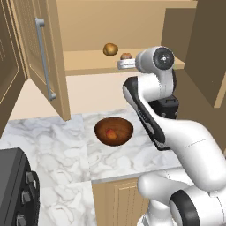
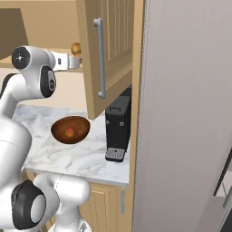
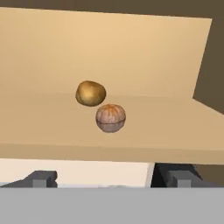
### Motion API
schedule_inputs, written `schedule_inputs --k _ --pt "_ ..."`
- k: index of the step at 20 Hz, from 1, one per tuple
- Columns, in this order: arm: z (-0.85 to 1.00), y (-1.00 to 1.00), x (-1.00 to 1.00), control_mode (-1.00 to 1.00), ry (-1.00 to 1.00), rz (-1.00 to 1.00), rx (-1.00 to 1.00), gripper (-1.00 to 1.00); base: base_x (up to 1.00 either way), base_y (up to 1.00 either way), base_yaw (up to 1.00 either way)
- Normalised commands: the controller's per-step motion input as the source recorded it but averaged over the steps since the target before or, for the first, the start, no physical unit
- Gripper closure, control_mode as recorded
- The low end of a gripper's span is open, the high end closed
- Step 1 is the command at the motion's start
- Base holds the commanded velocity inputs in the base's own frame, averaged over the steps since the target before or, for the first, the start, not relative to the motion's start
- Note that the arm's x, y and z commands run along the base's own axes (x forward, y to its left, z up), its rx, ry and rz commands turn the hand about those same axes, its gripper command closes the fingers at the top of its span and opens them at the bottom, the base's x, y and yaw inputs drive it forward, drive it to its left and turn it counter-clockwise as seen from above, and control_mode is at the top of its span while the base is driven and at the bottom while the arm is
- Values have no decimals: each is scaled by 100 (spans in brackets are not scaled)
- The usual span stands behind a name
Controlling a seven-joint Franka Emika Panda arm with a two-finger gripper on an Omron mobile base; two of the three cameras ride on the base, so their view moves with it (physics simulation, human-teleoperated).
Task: Open the cabinet. Pick the tangerine and mango from the cabinet and place them into the bowl. Then close the cabinet.
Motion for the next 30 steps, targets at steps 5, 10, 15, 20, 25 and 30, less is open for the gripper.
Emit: schedule_inputs --k 5,10,15,20,25,30 --pt "1 -5 6 -100 0 5 0 -100 0 0 0" --pt "0 0 29 -100 0 7 0 -100 0 0 0" --pt "0 0 31 -100 0 1 0 -100 0 0 0" --pt "0 0 34 -100 2 0 0 -100 0 0 0" --pt "5 0 42 -100 14 0 0 -100 0 0 0" --pt "0 0 38 -100 12 0 0 -100 0 0 0"
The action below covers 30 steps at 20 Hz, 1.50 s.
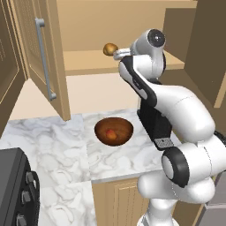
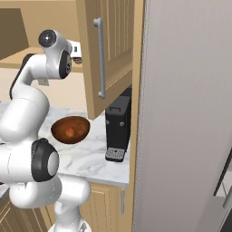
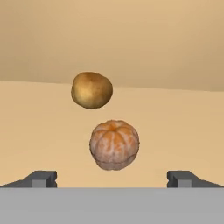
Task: Open the cabinet. Pick the tangerine and mango from the cabinet and place them into the bowl. Then close the cabinet.
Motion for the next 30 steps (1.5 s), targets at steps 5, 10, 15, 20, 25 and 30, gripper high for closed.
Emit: schedule_inputs --k 5,10,15,20,25,30 --pt "0 0 4 -100 1 0 0 -100 0 0 0" --pt "-19 0 0 -100 0 0 0 -100 0 0 0" --pt "-12 0 7 -100 0 0 0 -100 0 0 0" --pt "0 0 24 -100 0 0 0 -100 0 0 0" --pt "-4 6 31 -100 0 0 0 -100 0 0 0" --pt "-8 8 29 -100 0 0 0 -100 0 0 0"
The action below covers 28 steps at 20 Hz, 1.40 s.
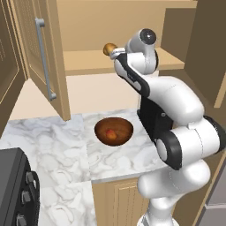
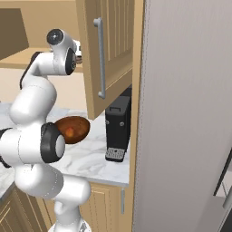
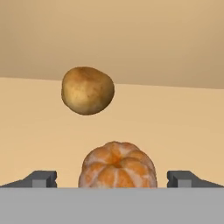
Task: Open the cabinet. Pick the tangerine and mango from the cabinet and place them into the bowl. Then close the cabinet.
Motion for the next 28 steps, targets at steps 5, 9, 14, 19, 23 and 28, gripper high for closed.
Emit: schedule_inputs --k 5,9,14,19,23,28 --pt "-36 11 16 -100 0 0 -2 -100 0 0 0" --pt "-36 2 3 -100 0 0 -2 100 0 0 0" --pt "-1 0 0 -100 0 0 0 100 0 0 0" --pt "9 0 -23 -100 -5 0 0 100 0 0 0" --pt "12 -4 -87 -100 -8 0 0 100 0 0 0" --pt "10 -16 -100 -100 -1 -5 0 100 0 0 0"
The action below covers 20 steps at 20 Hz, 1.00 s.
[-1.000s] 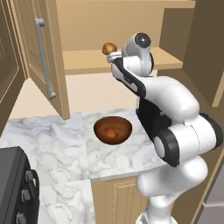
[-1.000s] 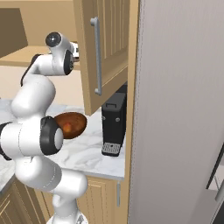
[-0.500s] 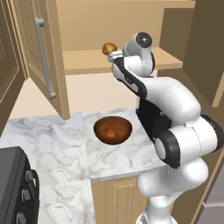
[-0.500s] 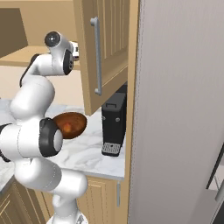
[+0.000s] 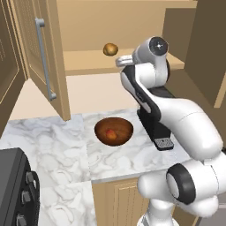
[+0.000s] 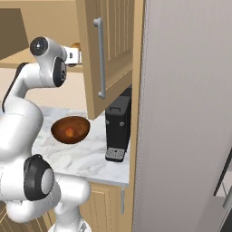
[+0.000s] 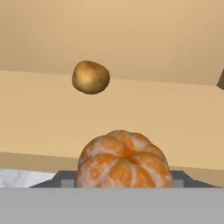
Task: Open the cabinet. Pick the tangerine and mango from the cabinet and place them into the bowl. Then close the cabinet.
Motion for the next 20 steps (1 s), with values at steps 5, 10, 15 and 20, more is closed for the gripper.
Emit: schedule_inputs --k 5,10,15,20 --pt "29 -22 -100 -100 0 -9 0 100 0 0 0" --pt "24 -9 -100 -100 0 -6 0 100 0 0 0" --pt "0 0 -100 -100 8 0 -4 100 0 0 0" --pt "-6 0 -100 -100 21 0 -3 100 0 0 0"
